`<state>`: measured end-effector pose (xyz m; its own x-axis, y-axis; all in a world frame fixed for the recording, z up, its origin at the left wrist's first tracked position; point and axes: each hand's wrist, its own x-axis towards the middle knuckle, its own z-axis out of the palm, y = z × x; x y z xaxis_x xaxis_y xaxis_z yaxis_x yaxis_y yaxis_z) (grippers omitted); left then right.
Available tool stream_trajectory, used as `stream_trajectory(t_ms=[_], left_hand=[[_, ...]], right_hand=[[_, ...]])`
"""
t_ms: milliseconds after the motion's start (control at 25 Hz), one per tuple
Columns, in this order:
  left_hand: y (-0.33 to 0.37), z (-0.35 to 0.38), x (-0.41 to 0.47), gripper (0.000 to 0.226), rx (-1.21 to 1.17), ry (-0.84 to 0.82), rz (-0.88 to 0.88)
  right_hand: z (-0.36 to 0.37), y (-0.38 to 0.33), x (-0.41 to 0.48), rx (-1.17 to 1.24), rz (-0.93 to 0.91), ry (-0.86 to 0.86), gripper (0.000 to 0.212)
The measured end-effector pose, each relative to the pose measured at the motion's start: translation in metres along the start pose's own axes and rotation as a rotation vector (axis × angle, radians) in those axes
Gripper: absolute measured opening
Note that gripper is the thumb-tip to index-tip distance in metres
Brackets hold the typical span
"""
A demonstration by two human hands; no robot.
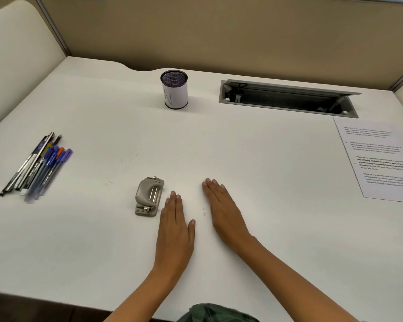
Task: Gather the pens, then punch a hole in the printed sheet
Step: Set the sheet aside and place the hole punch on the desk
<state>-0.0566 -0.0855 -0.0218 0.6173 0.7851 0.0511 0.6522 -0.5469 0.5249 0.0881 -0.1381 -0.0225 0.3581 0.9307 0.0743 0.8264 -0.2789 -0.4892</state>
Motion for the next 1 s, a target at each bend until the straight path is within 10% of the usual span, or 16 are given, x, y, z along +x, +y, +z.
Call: stream_trajectory(t_ms=[240,520,840,1000], left_hand=[[-0.005,0.002,-0.003,0.059,-0.006,-0.095,0.095],[-0.013,0.000,-0.004,0.054,-0.033,-0.043,0.105],[-0.014,0.001,-0.005,0.059,0.138,0.020,0.074],[-0.016,0.001,-0.005,0.058,0.123,0.021,0.052]], right_hand=[[-0.003,-0.004,-0.016,0.015,-0.139,-0.053,0.054],[-0.006,-0.014,-0.040,0.177,0.207,0.287,0.036],[-0.022,-0.025,-0.005,0.172,0.072,-0.113,0.032],[-0.032,-0.030,0.009,-0.367,-0.141,-0.341,0.020]])
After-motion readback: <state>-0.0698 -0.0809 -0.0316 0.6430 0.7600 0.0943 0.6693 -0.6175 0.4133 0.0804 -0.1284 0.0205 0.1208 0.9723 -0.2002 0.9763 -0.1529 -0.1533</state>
